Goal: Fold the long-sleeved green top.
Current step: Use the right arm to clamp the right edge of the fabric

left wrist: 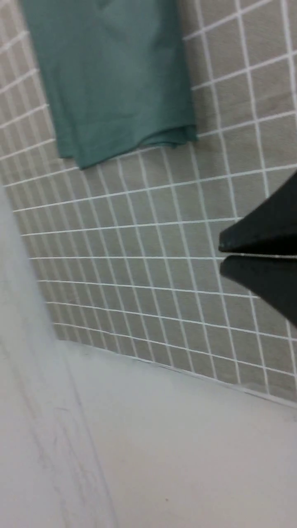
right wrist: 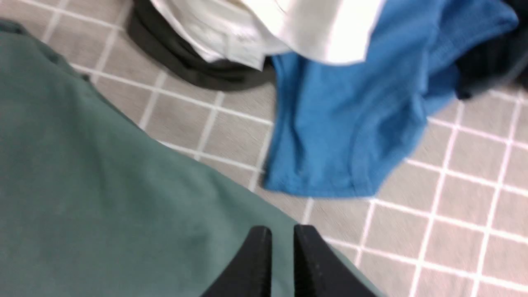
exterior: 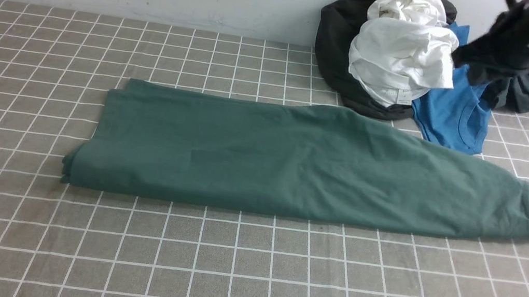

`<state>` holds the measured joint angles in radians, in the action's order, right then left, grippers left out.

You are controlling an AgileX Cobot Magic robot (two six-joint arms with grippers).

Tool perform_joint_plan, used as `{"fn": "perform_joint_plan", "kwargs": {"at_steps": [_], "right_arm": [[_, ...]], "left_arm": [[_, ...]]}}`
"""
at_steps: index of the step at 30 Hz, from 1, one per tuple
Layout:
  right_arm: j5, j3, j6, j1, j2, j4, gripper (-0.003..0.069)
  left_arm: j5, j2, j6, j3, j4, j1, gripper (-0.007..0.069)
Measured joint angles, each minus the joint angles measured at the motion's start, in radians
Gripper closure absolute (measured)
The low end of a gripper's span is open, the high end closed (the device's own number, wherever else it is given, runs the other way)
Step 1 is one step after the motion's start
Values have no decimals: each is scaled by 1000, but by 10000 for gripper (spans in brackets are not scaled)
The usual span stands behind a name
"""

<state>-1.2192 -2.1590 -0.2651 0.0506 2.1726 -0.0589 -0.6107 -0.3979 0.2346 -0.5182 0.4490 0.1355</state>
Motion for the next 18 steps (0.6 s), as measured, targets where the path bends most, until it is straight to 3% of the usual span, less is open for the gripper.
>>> {"fn": "perform_joint_plan", "kwargs": {"at_steps": [3, 4, 6, 10, 14, 18], "right_arm": [[-7, 111, 61, -66, -4, 21, 413], [-7, 120, 65, -70, -4, 23, 403], [-14, 246, 104, -119, 3, 34, 267], [-16, 352, 111, -182, 4, 20, 117], [11, 418, 110, -234, 19, -24, 74], [68, 432, 105, -247, 59, -74, 116]], "left_arm": [[7, 31, 131, 63, -2, 0, 631], [3, 31, 138, 67, -4, 0, 631], [-37, 5, 189, 103, -37, 0, 631], [-40, -67, 170, 108, -107, 0, 631], [-7, -132, 96, 108, -192, 0, 631], [37, -166, 37, 108, -238, 0, 631]]}}
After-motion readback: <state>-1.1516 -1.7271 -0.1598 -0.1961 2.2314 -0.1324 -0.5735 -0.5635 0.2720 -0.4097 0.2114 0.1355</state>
